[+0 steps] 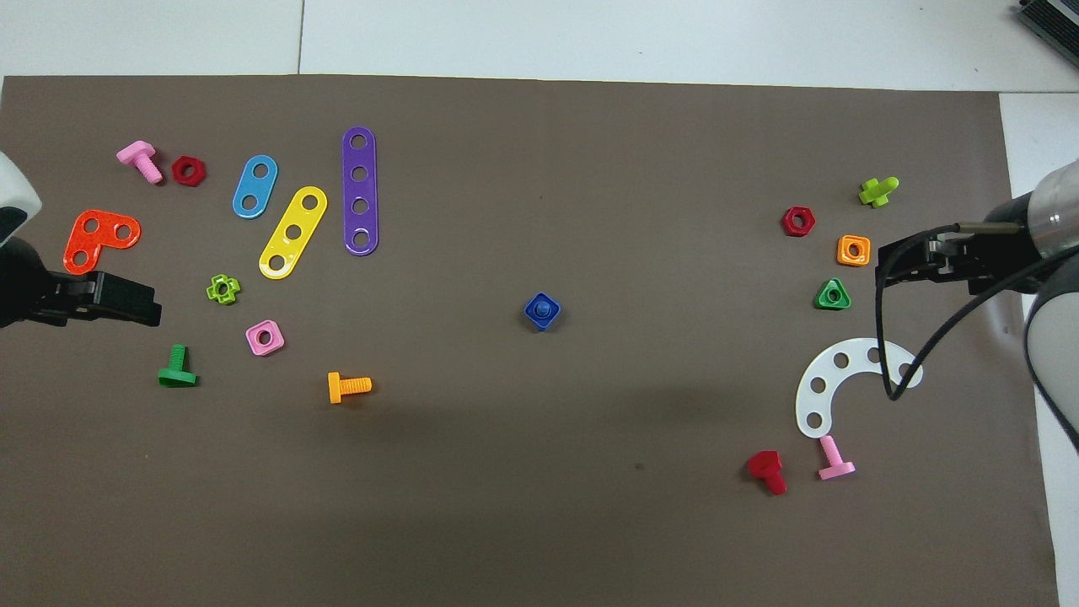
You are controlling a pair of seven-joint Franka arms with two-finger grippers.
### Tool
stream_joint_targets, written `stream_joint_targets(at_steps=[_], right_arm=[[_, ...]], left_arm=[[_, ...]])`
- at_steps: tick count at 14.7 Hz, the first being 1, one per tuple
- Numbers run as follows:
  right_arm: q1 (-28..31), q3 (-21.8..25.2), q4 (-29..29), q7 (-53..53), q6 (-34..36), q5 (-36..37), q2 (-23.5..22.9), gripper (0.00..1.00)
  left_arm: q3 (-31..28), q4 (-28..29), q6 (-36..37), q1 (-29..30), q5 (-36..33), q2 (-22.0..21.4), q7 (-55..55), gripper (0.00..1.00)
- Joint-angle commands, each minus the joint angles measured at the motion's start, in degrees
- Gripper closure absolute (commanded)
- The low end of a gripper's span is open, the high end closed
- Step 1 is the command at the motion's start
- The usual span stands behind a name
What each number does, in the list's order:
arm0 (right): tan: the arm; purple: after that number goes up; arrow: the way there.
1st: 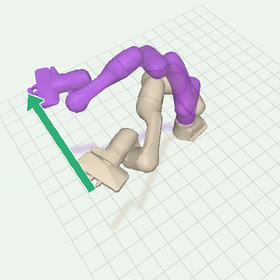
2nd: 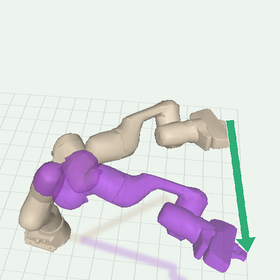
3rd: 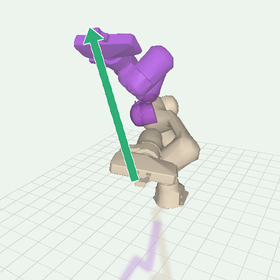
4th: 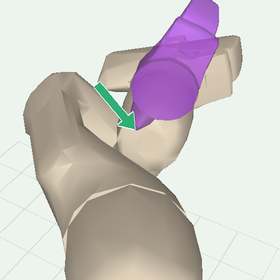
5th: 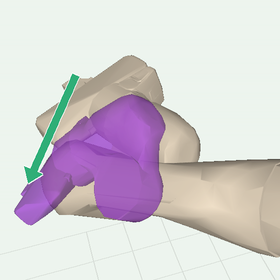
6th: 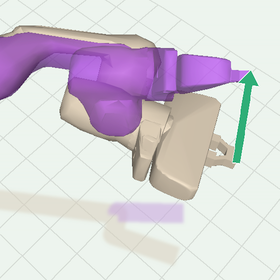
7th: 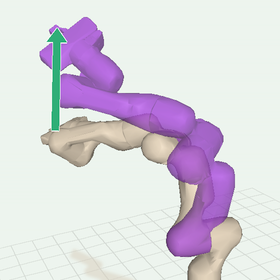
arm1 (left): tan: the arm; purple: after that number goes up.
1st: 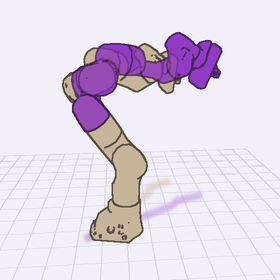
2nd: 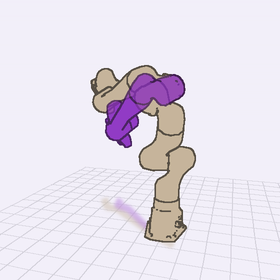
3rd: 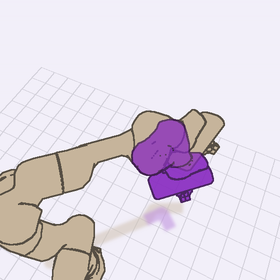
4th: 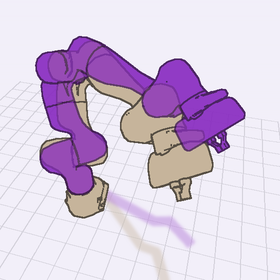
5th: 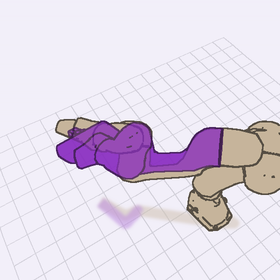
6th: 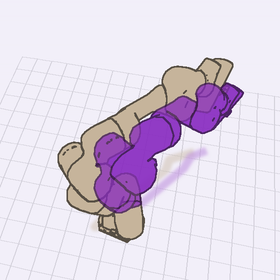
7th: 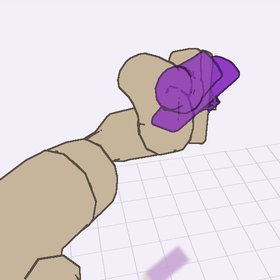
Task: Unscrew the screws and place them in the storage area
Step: 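Reach the left gripper toward the blue nut at the table centre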
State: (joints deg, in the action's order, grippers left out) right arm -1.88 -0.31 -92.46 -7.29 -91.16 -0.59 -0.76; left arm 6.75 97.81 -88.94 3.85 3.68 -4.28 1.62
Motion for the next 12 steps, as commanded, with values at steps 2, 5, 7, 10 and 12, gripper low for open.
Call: stream_joint_targets(at_steps=[2,5,7,10,12], right_arm=[[0.83,-0.22,-1.14,1.23,0.11,-0.99,1.11,0.0],[0.13,-0.48,-0.96,1.23,0.63,-0.99,1.11,0.0],[-0.23,-1.01,-1.05,1.58,2.91,-0.99,2.25,0.0],[0.3,-1.63,-0.96,1.58,2.48,-0.99,2.16,0.0],[0.65,-1.63,-0.96,1.58,2.48,-0.99,2.17,0.0]], left_arm=[[-0.33,-0.77,1.41,-3.13,-2.44,-0.82,-3.71,0.0],[-0.16,0.18,-1.14,-4.37,-2.8,-0.9,-5.13,0.0],[0.02,0.37,-1.23,-4.37,-2.37,-0.82,-5.22,0.0],[0.02,0.8,-1.32,-5.08,-2.27,-0.73,-5.31,0.0],[0.02,0.98,-1.76,-5.08,-2.27,-0.73,-5.22,0.0]])
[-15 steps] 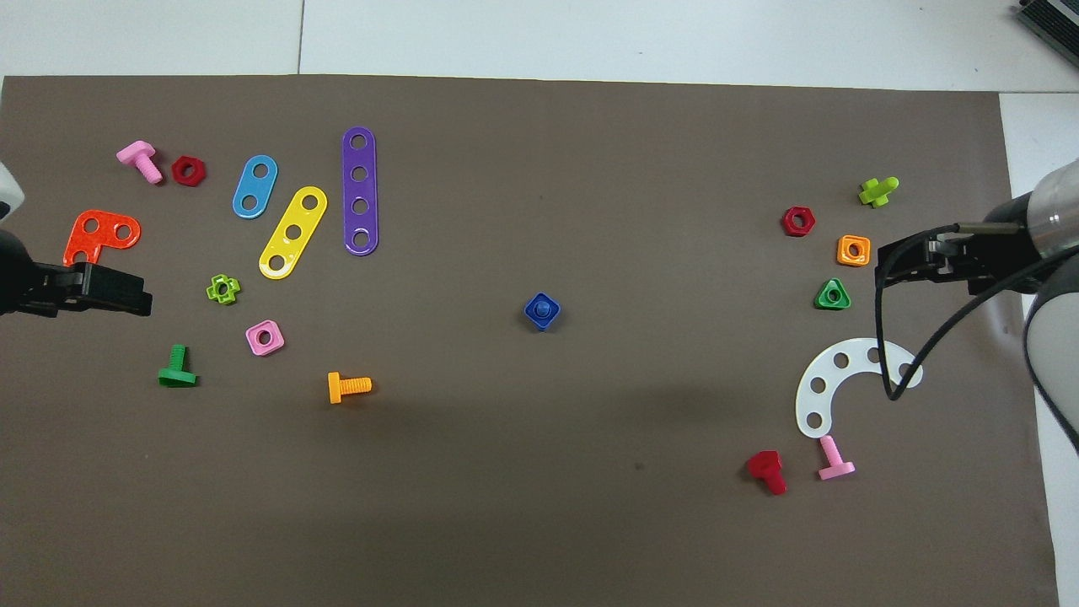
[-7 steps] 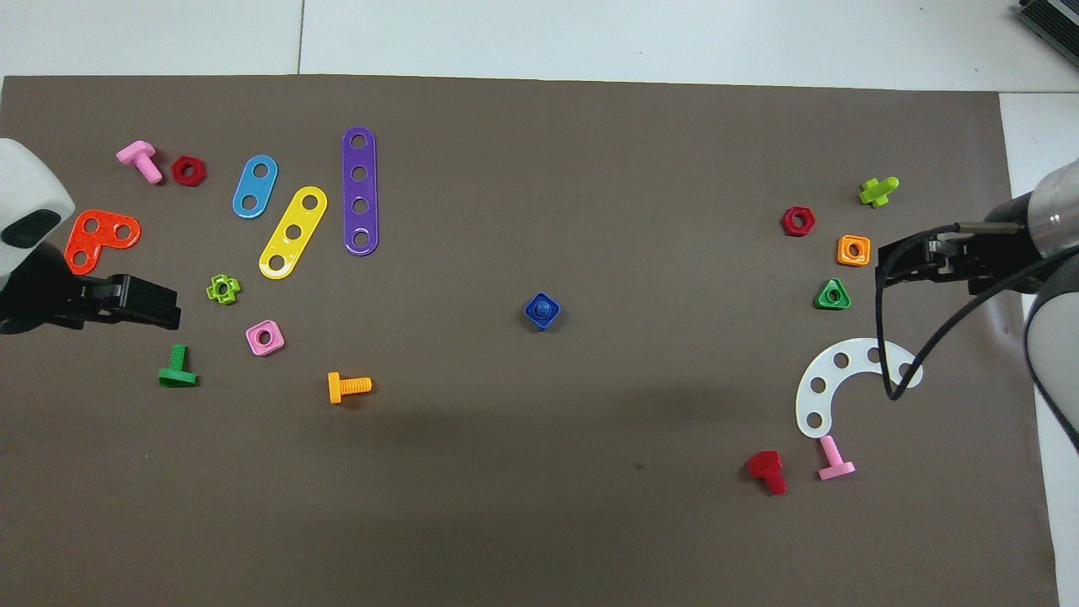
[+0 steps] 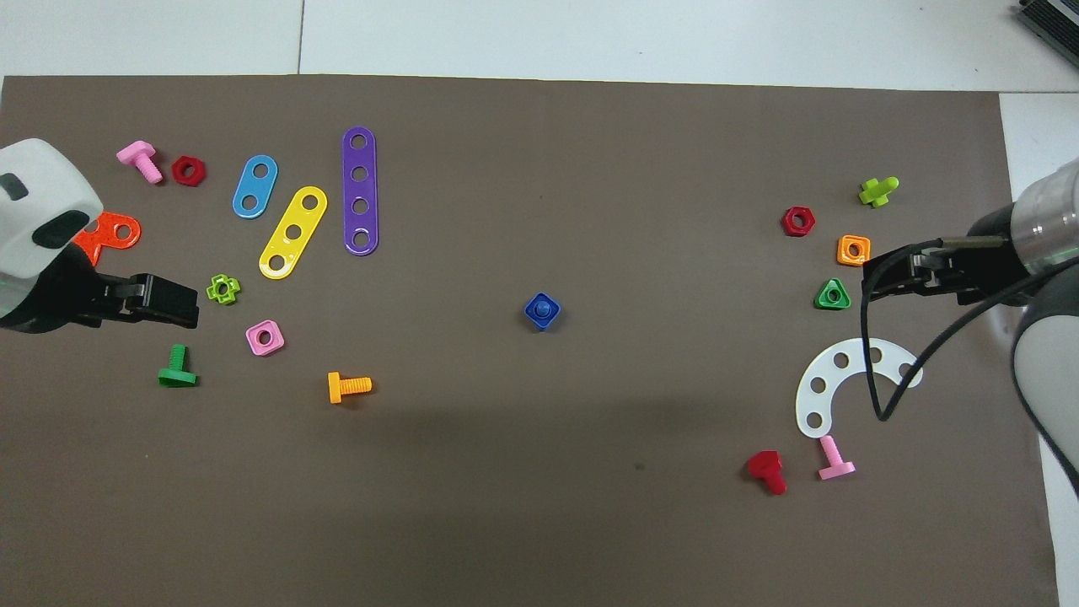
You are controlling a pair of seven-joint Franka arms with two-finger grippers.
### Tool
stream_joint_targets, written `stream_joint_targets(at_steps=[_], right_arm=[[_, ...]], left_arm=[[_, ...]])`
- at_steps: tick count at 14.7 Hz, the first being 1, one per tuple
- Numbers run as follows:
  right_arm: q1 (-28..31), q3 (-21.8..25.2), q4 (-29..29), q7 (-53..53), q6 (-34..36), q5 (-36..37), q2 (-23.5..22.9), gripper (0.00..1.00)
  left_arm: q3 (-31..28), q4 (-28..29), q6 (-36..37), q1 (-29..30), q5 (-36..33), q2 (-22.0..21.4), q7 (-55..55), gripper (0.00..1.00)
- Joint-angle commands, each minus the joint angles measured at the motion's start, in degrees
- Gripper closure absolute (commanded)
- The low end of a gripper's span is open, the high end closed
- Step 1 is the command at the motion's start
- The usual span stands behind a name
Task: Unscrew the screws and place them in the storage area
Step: 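Reach the left gripper toward the blue nut at the table centre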
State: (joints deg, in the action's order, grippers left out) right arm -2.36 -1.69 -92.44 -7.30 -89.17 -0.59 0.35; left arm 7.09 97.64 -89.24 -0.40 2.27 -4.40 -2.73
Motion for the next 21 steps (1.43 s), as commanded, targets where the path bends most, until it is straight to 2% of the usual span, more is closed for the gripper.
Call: stream_joint_targets(at_steps=[1,12,16,21], right_arm=[[1.04,-0.24,-0.98,1.58,0.48,-0.99,1.06,0.0],[0.51,-0.24,-0.98,1.58,0.48,-0.99,1.06,0.0],[0.6,-0.24,-0.98,1.58,0.48,-0.99,1.06,0.0],[0.6,-0.24,-0.98,1.58,0.48,-0.99,1.06,0.0]], left_arm=[[-0.32,1.24,-1.46,-0.92,-0.86,-0.61,-0.87,0.0],[-0.32,2.65,-2.34,-3.82,-0.77,-0.35,-1.13,0.0],[-0.32,2.65,-4.01,-5.66,-0.77,0.0,-4.29,0.0],[-0.32,2.38,-8.92,-11.45,-0.51,4.21,-12.1,0.01]])
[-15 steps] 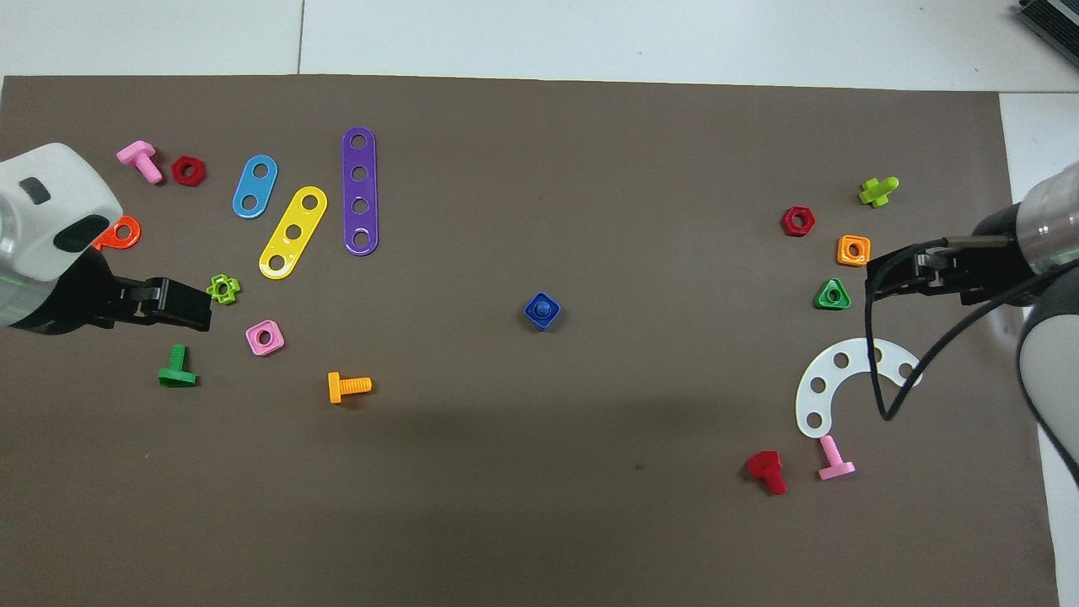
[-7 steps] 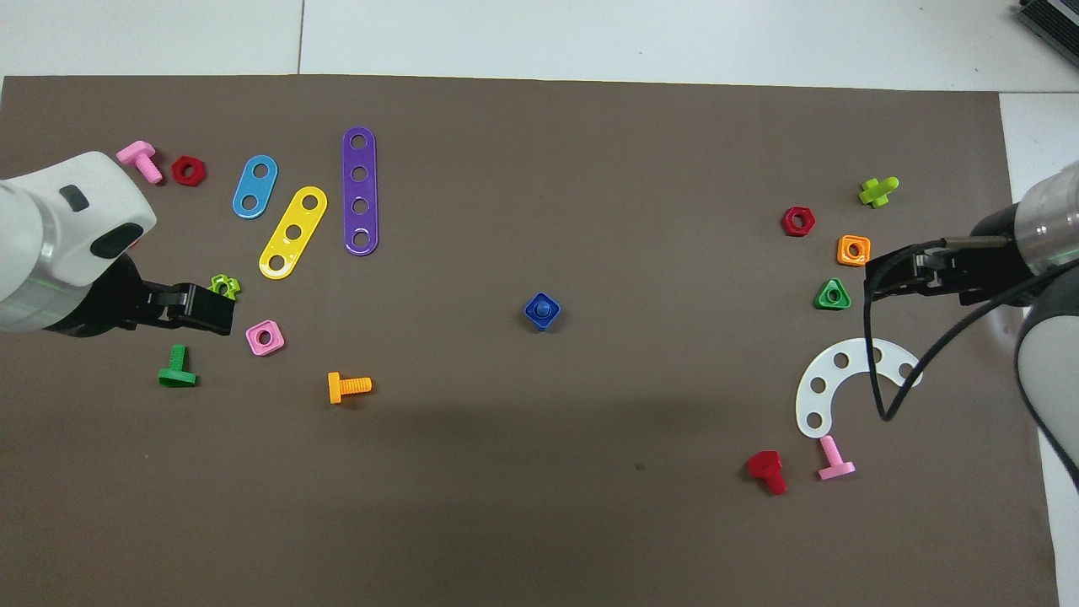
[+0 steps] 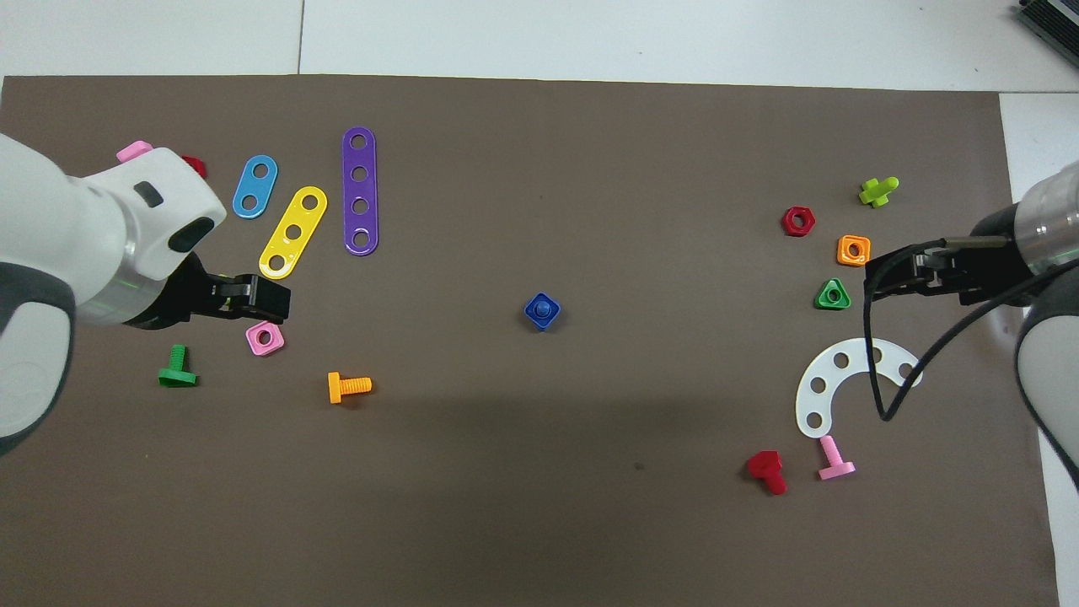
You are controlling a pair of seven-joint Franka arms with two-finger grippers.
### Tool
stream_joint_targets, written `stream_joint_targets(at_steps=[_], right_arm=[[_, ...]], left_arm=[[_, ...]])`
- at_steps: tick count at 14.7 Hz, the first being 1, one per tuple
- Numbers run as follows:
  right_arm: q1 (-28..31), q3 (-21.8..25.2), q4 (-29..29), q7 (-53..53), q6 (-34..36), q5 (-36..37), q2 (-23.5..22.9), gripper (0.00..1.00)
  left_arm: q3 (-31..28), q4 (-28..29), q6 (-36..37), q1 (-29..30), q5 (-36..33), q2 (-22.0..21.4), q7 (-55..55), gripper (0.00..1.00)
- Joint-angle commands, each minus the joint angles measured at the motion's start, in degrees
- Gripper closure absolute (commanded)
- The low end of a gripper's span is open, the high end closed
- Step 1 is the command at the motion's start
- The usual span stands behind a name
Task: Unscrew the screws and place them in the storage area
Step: 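Reach the left gripper toward the blue nut at the table centre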
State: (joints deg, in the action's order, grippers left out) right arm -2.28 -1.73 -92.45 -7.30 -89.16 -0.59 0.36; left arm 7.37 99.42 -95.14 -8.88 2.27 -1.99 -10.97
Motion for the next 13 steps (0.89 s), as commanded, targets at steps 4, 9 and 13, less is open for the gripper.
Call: stream_joint_targets(at_steps=[4,9,13], right_arm=[[0.52,-0.2,-0.98,1.58,0.48,-0.99,1.05,0.0],[0.43,-0.2,-0.98,1.58,0.48,-0.99,1.05,0.0],[0.52,-0.2,-0.98,1.58,0.48,-0.99,1.05,0.0]], left_arm=[[-0.6,0.16,-10.75,-8.34,-0.43,6.64,-13.71,0.03],[-0.6,0.07,-20.86,-13.79,1.24,10.42,-21.28,0.03],[-0.69,-2.46,-25.88,-18.44,1.86,15.94,-25.23,0.04]])
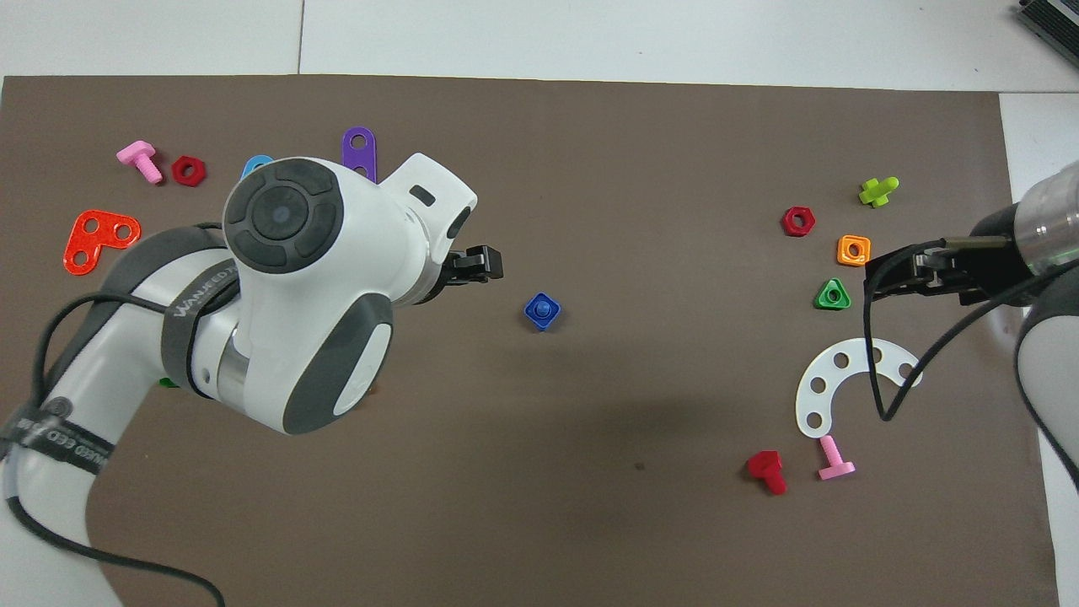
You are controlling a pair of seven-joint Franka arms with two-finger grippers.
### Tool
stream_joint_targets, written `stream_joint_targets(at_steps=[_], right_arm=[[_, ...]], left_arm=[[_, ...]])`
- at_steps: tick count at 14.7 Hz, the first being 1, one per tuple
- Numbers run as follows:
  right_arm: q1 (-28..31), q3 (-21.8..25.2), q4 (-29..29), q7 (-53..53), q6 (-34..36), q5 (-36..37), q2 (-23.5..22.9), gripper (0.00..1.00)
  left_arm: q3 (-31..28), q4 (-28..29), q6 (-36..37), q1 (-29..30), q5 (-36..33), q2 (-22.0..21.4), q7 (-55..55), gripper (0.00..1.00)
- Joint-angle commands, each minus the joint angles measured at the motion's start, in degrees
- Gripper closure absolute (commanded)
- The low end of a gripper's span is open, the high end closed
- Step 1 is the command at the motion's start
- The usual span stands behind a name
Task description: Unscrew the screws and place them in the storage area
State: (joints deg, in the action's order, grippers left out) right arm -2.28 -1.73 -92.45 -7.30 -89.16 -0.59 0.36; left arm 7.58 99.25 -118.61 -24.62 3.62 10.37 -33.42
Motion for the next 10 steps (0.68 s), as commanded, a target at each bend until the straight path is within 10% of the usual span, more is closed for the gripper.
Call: stream_joint_targets(at_steps=[1,10], right_arm=[[0.52,-0.2,-0.98,1.58,0.48,-0.99,1.05,0.0],[0.52,-0.2,-0.98,1.58,0.48,-0.99,1.05,0.0]], left_arm=[[-0.99,-3.7,-3.03,-4.2,0.33,6.04,-4.19,0.04],[-1.26,-7.14,-11.8,-8.7,-4.23,17.58,-9.04,0.09]])
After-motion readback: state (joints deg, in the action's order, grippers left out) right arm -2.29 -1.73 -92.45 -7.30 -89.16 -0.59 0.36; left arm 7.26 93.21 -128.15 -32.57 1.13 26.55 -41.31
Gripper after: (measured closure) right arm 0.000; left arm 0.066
